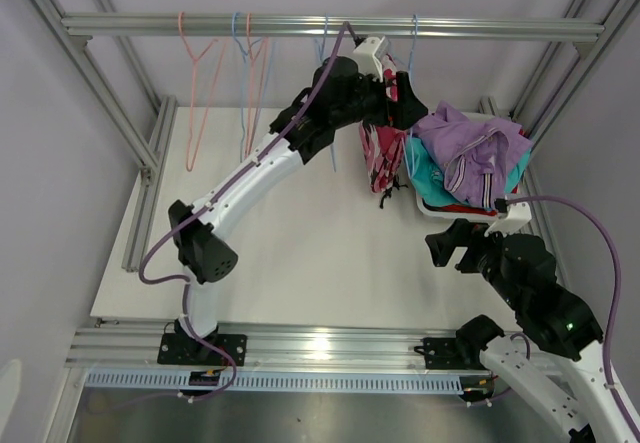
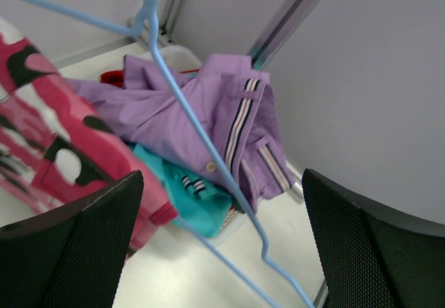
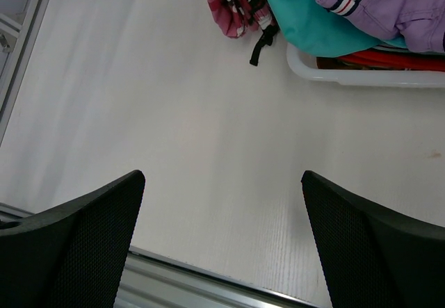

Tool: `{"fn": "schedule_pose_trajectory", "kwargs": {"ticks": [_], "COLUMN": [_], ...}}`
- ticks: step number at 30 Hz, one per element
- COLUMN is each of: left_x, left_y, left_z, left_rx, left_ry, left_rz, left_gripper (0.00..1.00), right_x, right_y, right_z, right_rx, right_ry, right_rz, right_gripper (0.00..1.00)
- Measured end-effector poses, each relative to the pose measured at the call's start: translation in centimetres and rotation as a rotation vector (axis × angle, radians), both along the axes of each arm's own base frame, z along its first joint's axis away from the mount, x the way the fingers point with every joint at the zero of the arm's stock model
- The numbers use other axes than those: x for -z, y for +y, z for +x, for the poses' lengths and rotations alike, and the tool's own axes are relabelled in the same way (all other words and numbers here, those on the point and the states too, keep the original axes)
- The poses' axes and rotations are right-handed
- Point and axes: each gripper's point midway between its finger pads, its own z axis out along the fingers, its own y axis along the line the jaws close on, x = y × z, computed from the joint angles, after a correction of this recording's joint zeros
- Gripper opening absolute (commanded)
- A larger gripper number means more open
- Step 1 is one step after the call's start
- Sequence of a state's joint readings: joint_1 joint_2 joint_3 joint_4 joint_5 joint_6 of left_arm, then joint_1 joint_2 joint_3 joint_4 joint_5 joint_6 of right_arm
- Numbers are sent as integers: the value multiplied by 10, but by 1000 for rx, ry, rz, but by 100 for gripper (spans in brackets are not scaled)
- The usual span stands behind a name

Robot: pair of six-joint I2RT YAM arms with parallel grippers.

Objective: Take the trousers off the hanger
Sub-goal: Pick up the hanger from the clothesline.

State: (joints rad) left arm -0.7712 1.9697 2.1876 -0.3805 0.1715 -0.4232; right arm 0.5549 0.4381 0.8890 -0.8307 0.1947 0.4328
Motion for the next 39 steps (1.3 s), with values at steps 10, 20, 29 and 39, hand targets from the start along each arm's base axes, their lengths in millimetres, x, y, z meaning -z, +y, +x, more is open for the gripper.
{"fn": "schedule_pose_trajectory", "kwargs": {"ticks": [10, 20, 29, 39], "left_x": [20, -1, 13, 0], "left_y": [-29, -50, -45, -32], "left_z": [38, 25, 31, 22], "left_rx": [66, 198, 172, 145], "left_ry": [97, 102, 175, 190], "left_rz": [-153, -345, -413, -419], "left_gripper": [95, 20, 1, 0], "right_x": [-3, -3, -3, -7], "right_y": [1, 1, 1, -1], "right_z": [-2, -1, -2, -5], "right_rx": [-9, -9, -8, -7], "right_ry": [-15, -14, -17, -37], "right_rz": [9, 9, 10, 23], "right_gripper": [100, 99, 99, 99]}}
